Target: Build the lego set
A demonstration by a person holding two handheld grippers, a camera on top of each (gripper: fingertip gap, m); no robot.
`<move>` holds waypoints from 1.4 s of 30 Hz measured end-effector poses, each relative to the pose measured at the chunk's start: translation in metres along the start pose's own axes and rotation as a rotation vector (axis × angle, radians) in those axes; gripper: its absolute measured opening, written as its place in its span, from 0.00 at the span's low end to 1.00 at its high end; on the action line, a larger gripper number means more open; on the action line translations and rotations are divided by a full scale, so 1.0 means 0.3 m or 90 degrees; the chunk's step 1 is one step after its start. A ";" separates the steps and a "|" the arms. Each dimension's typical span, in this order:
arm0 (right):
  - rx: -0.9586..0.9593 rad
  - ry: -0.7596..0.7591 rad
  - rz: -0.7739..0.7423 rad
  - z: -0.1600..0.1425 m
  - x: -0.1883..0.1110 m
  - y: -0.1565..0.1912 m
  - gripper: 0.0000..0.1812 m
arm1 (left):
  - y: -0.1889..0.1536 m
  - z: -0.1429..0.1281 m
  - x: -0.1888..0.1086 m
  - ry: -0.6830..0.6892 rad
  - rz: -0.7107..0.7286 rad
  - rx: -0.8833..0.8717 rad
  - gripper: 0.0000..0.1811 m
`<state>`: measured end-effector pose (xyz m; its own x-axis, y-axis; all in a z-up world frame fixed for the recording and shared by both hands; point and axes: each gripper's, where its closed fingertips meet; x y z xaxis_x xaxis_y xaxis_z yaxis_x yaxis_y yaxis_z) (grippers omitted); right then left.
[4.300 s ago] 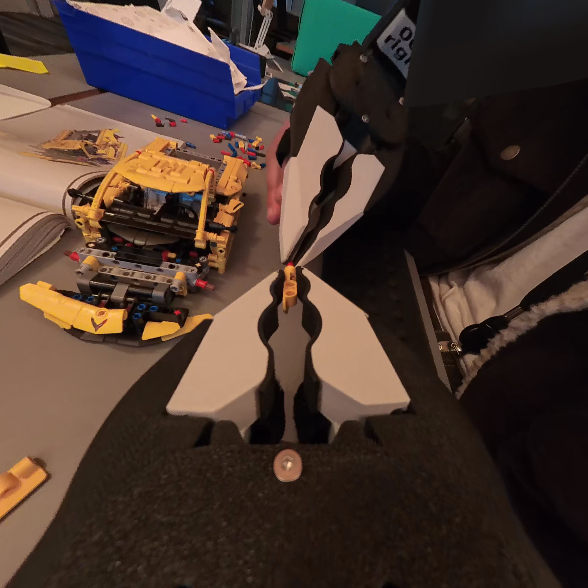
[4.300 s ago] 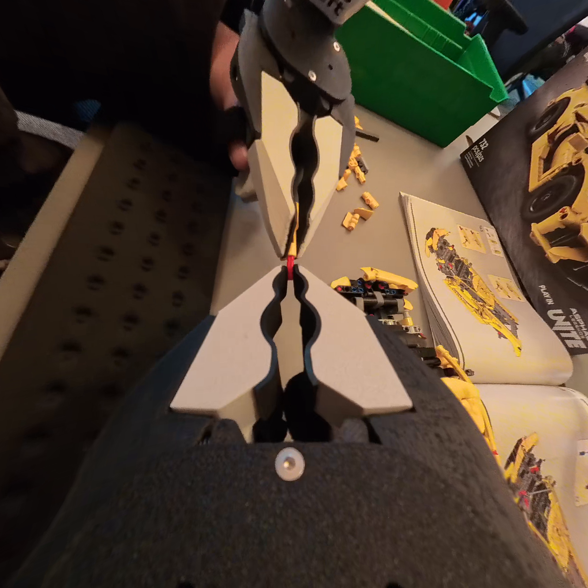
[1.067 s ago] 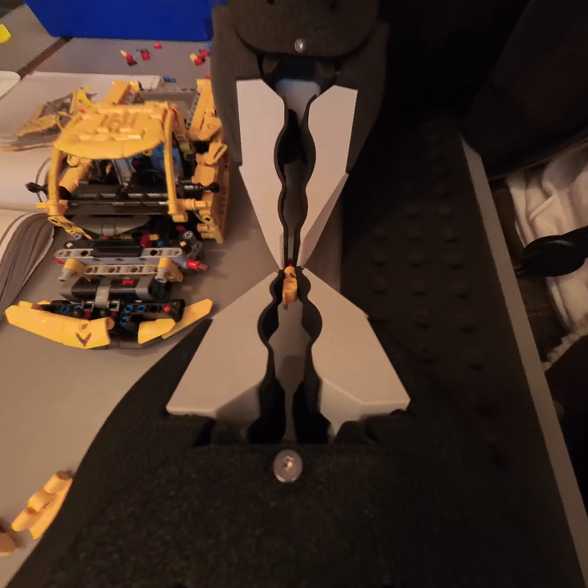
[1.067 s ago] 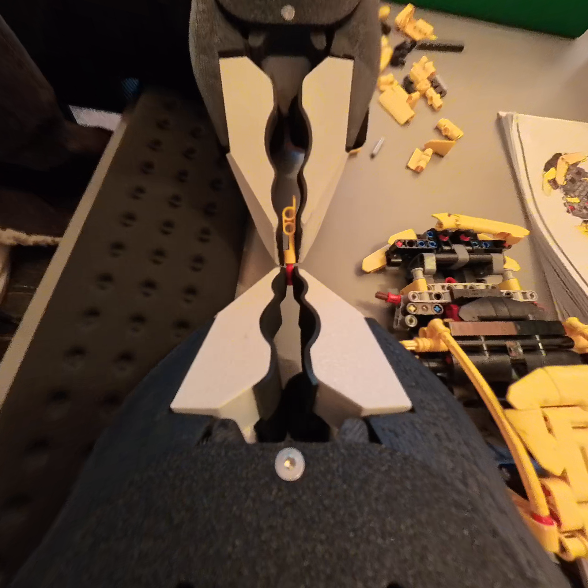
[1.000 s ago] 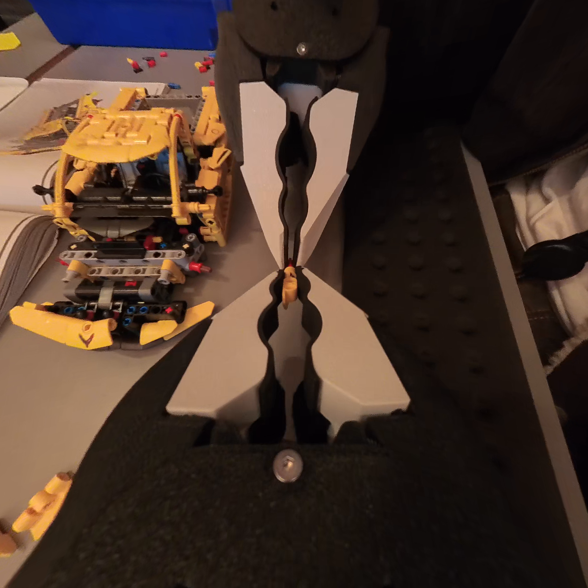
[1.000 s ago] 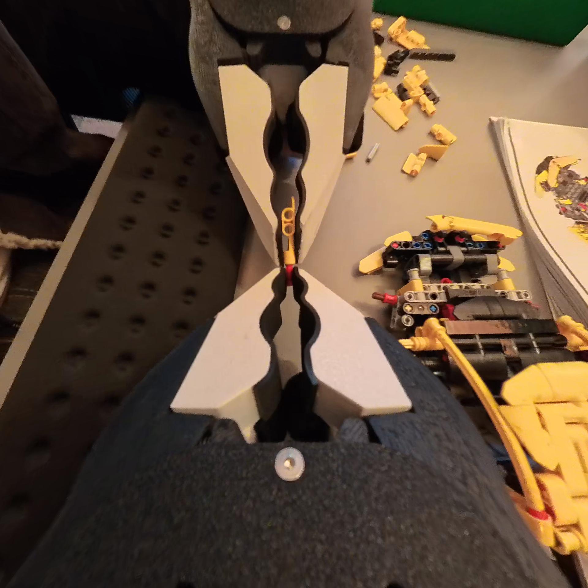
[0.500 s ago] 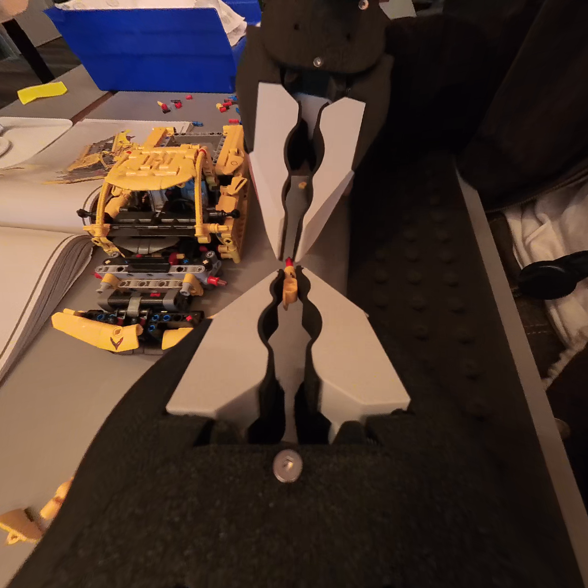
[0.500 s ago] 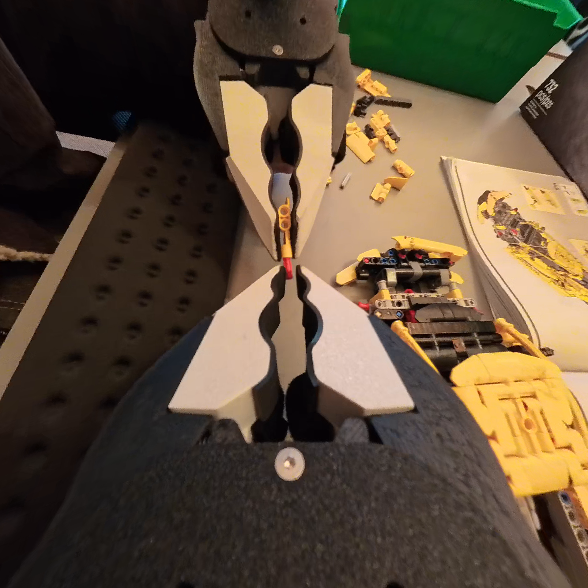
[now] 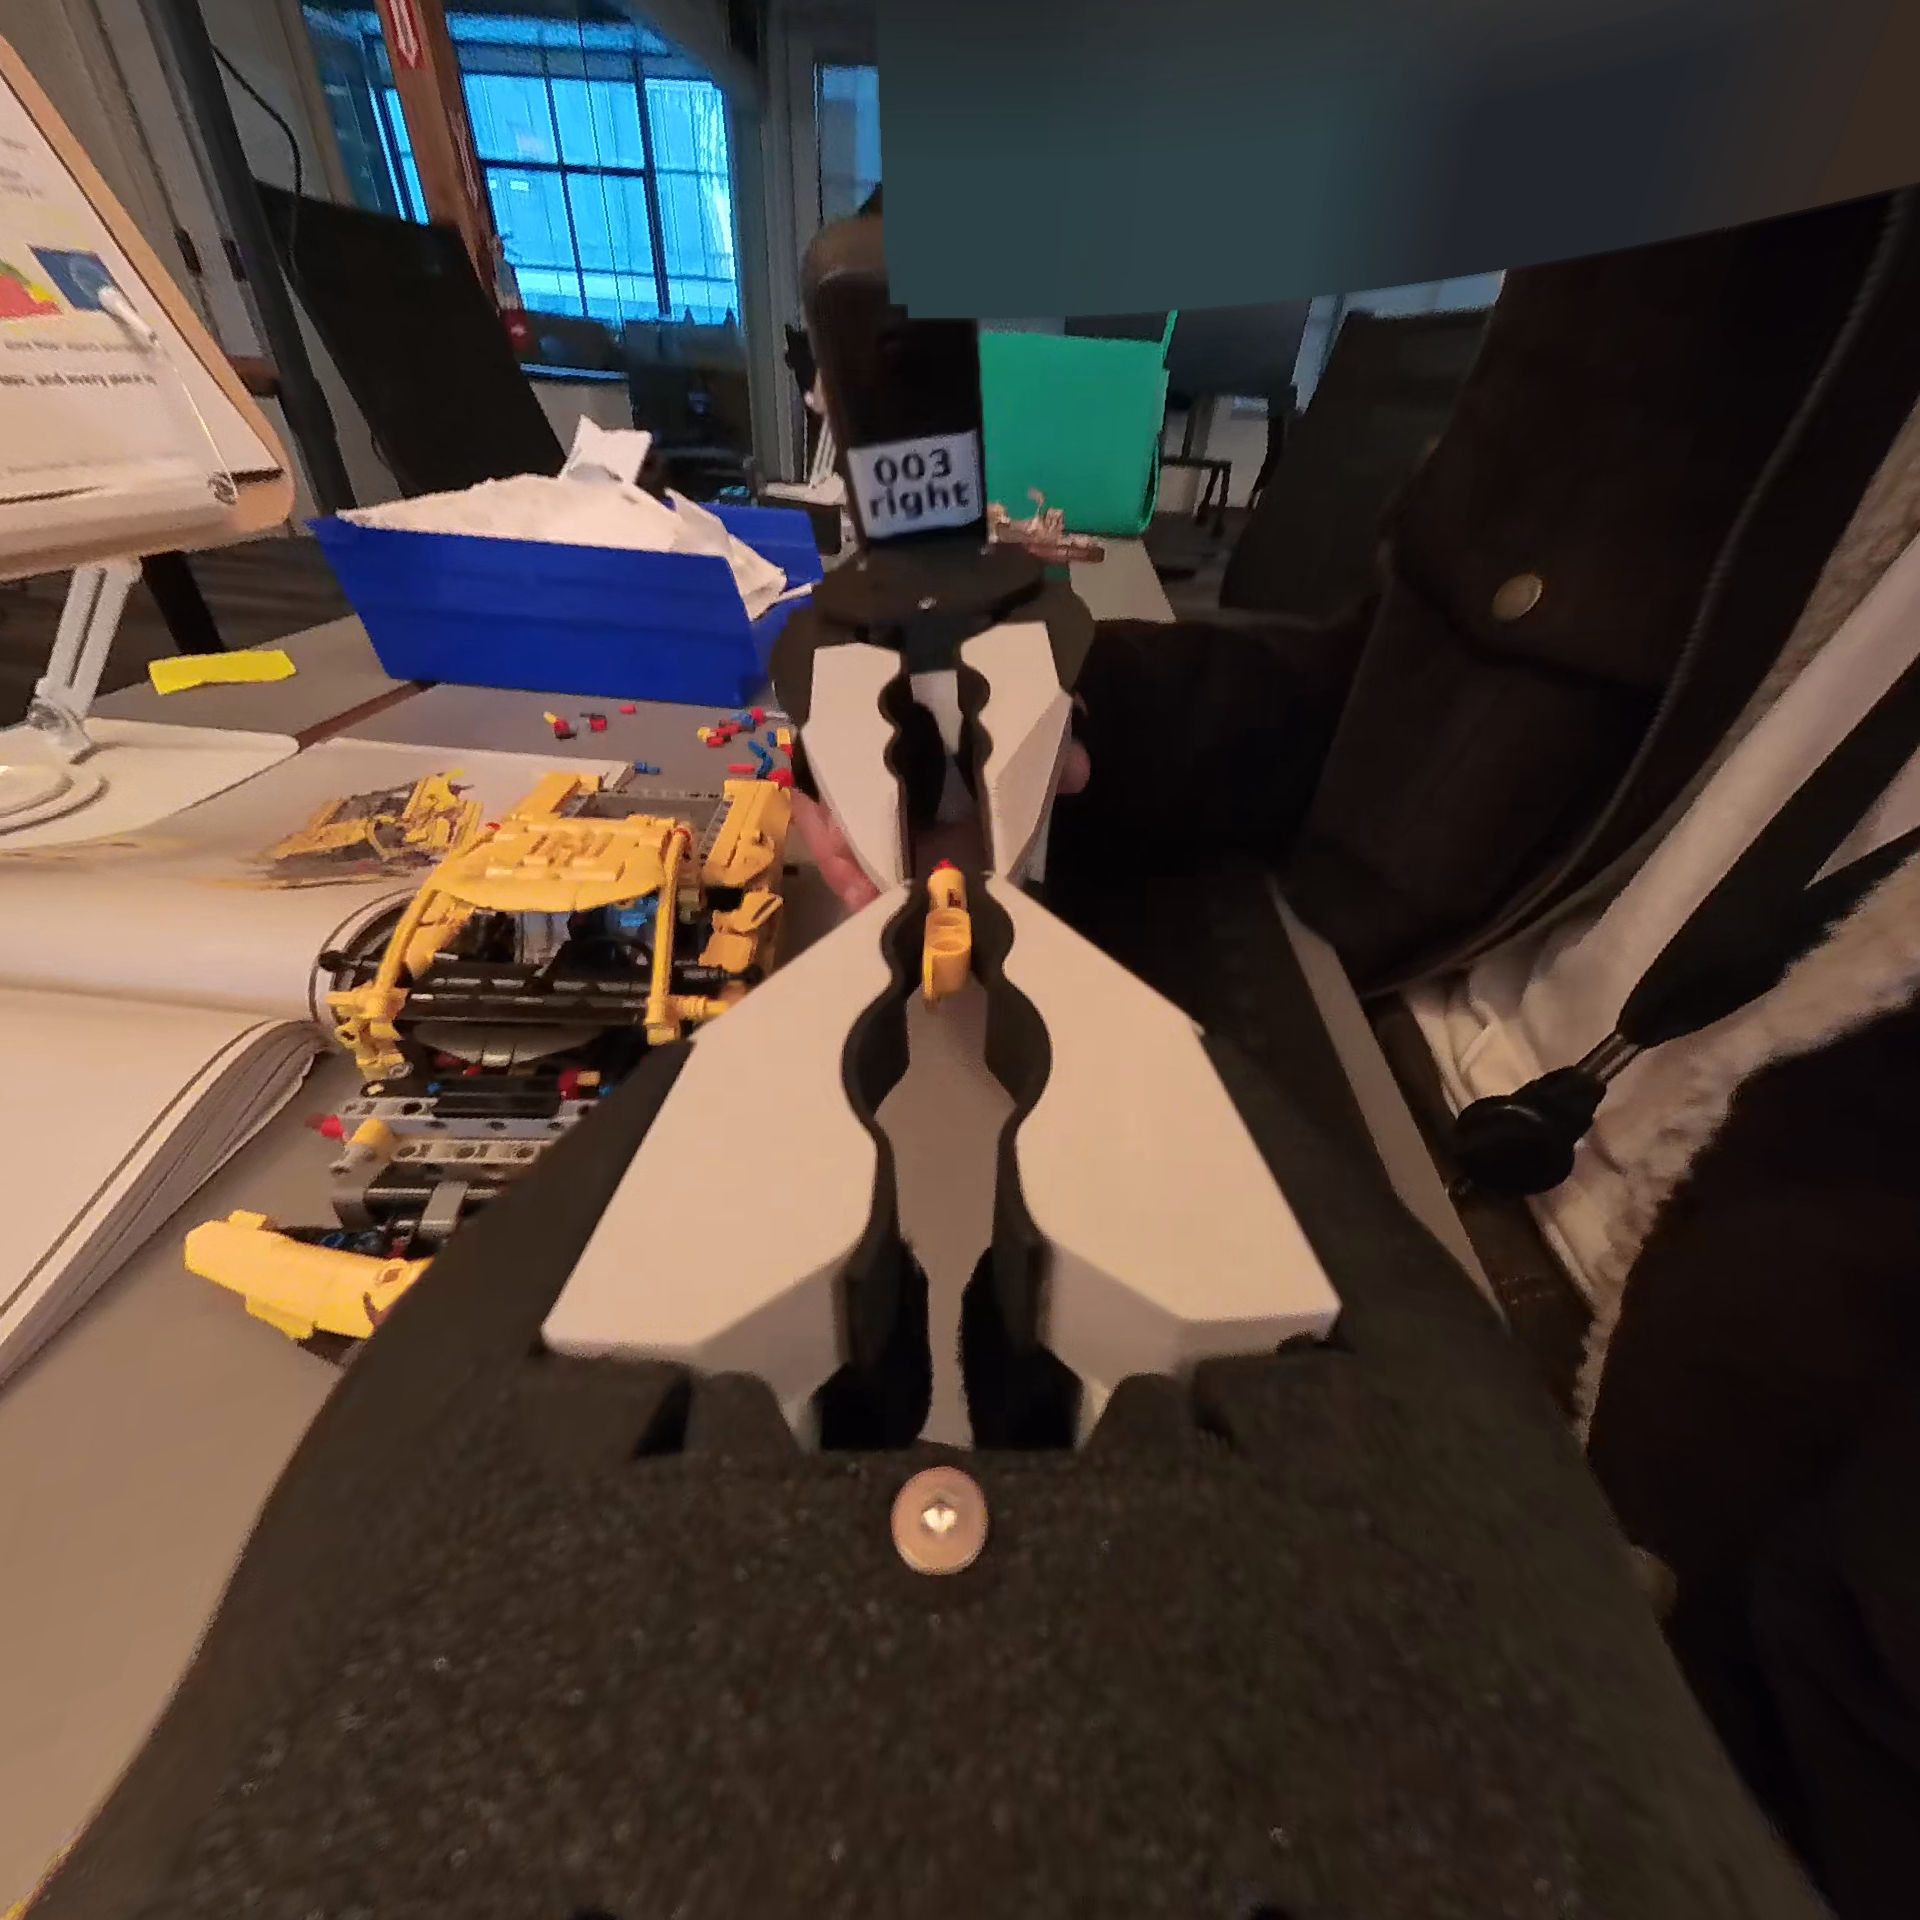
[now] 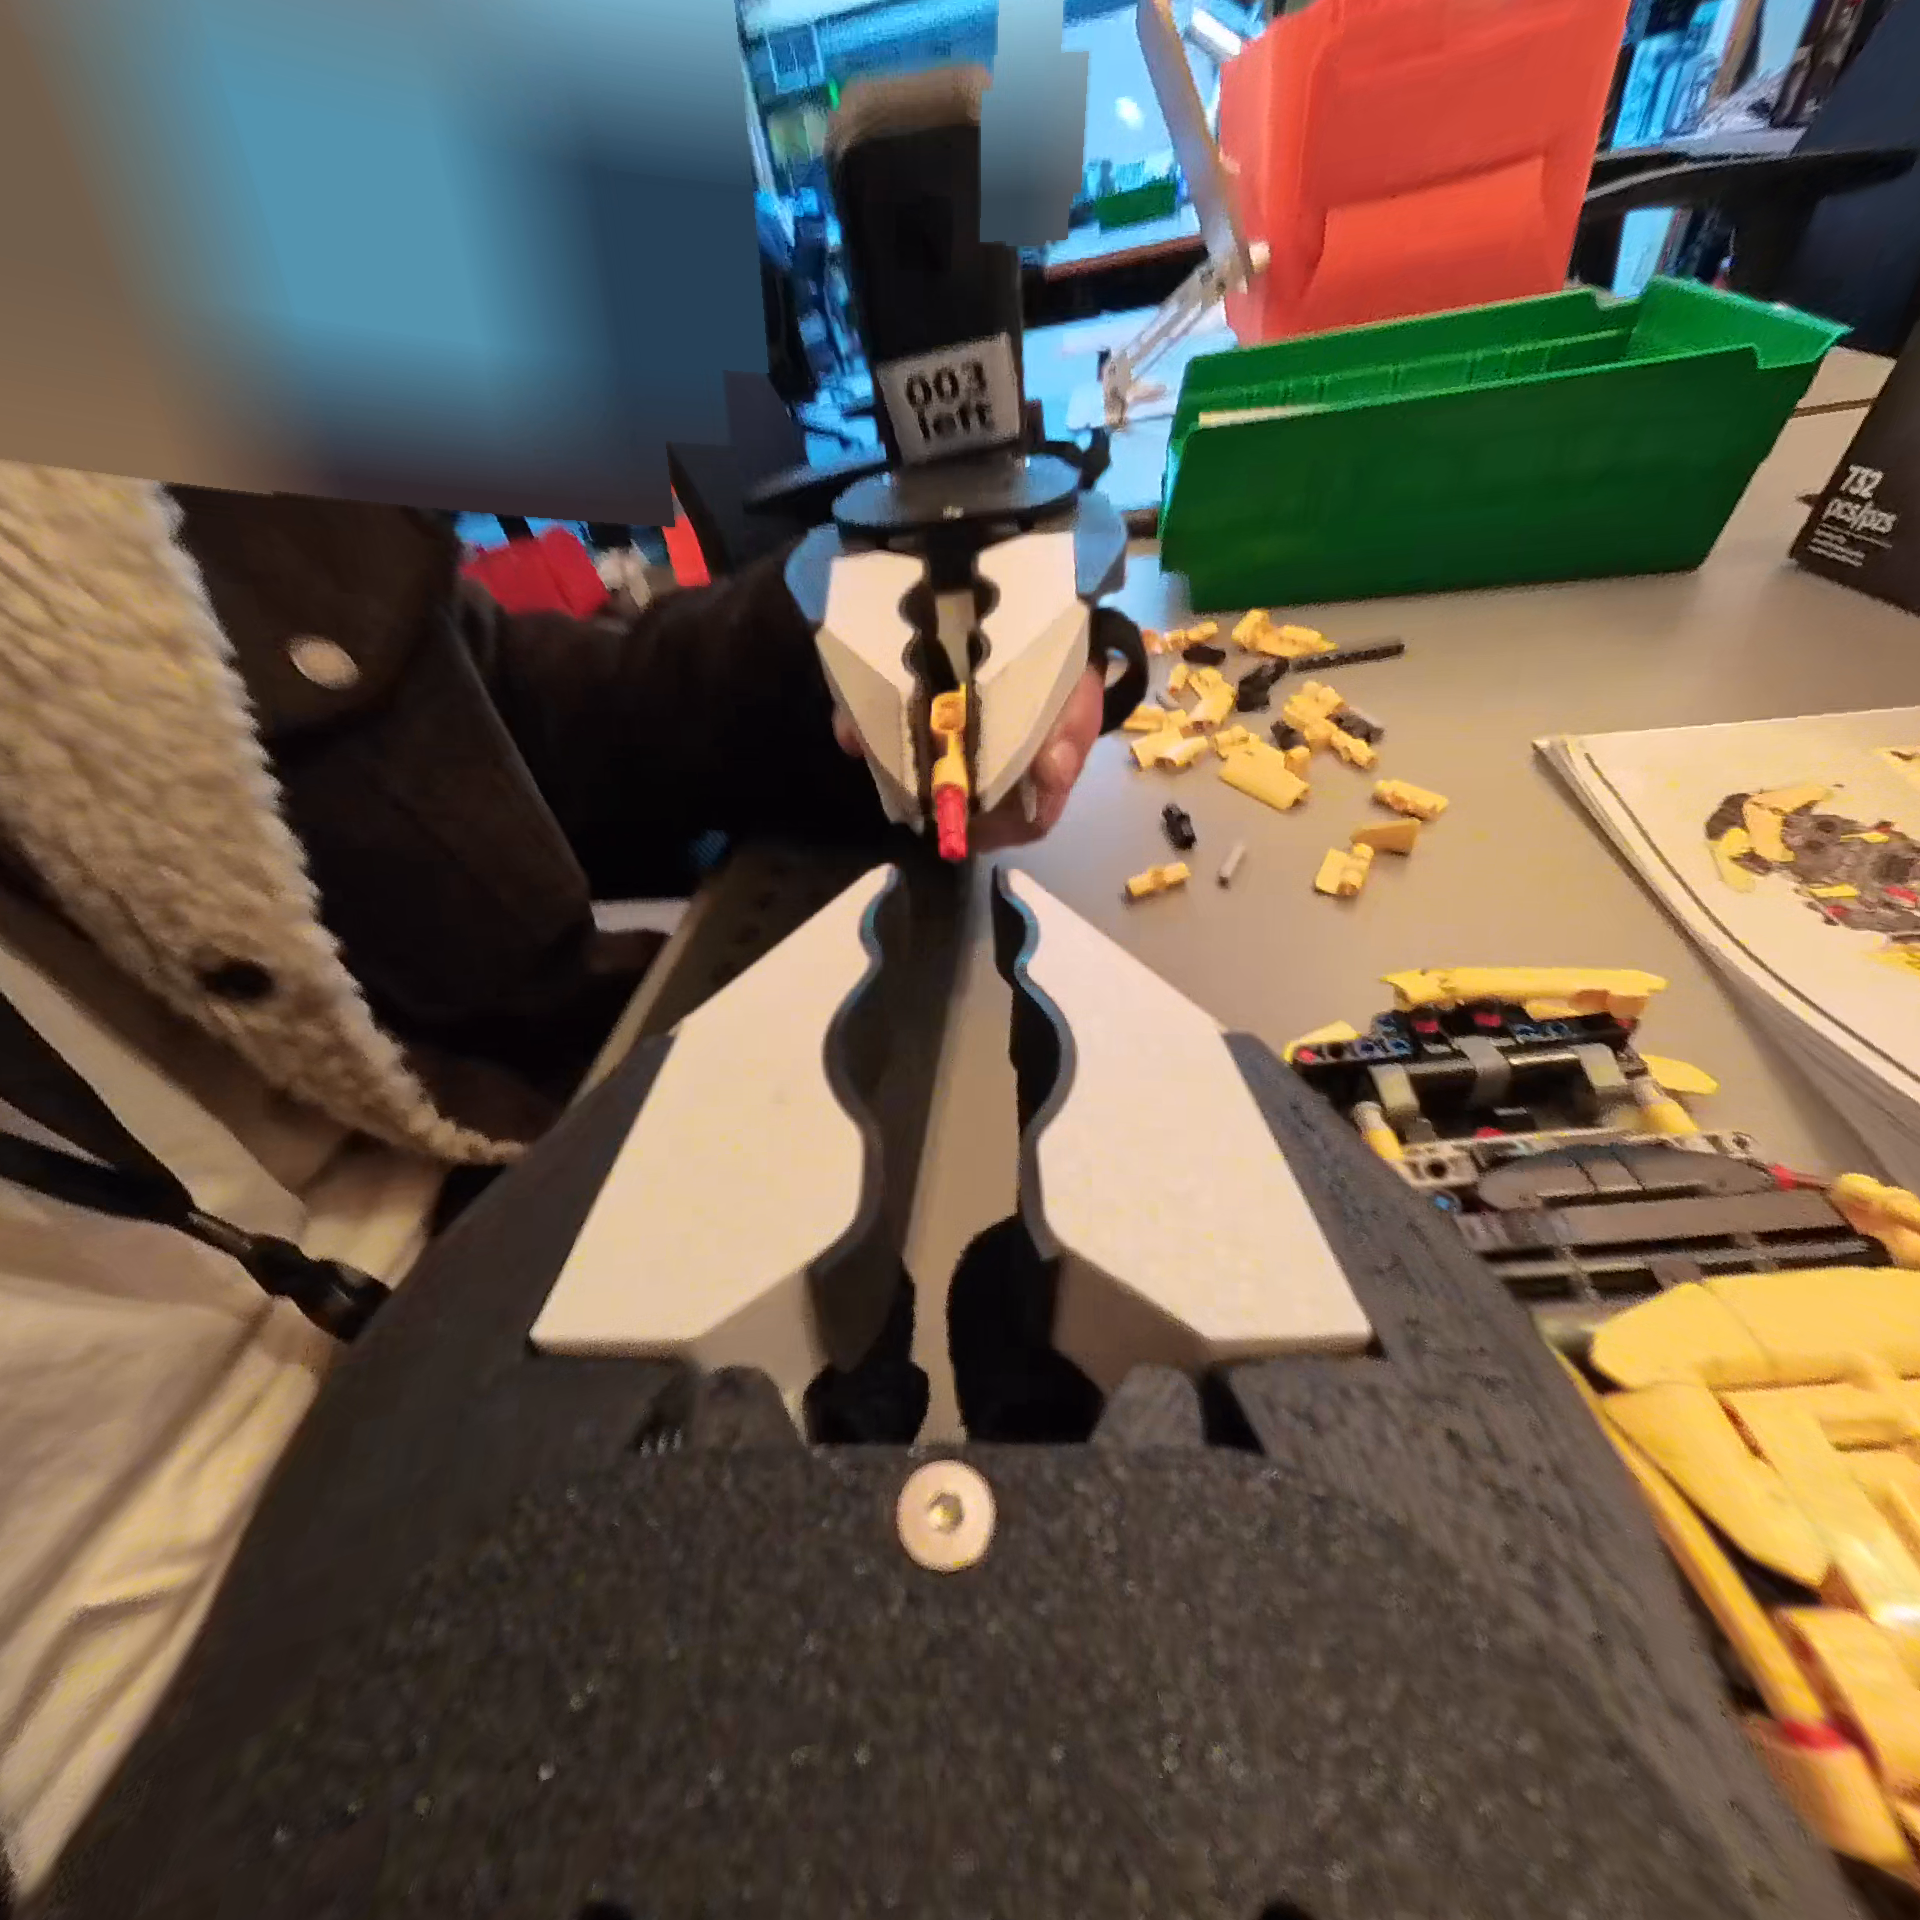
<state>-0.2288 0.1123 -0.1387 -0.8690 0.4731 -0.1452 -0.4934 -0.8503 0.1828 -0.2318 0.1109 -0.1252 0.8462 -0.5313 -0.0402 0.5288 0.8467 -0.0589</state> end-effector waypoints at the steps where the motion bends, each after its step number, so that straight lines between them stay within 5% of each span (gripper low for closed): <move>1: 0.021 -0.021 0.005 0.014 0.002 -0.002 0.09 | 0.002 0.011 -0.003 -0.011 0.002 0.000 0.04; 6: 0.057 -0.085 0.035 0.058 0.013 0.013 0.11 | 0.003 0.036 -0.011 -0.039 0.001 -0.005 0.04; 18: -0.023 -0.061 -0.017 0.053 0.020 0.005 0.02 | -0.004 0.028 -0.007 -0.030 -0.010 -0.019 0.04; 42: -0.057 -0.076 -0.047 0.064 0.018 -0.001 0.02 | 0.005 0.028 -0.003 -0.036 -0.004 -0.038 0.04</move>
<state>-0.2342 0.1196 -0.1209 -0.8317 0.5541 -0.0366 -0.5550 -0.8272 0.0880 -0.2312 0.1127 -0.1169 0.8465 -0.5322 0.0163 0.5301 0.8395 -0.1189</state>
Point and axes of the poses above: each gripper's, where its closed fingertips meet, x out along the fingers, z out of its top, y = z × x across the jaws, and after that the axes turned 5 degrees about z, right-handed
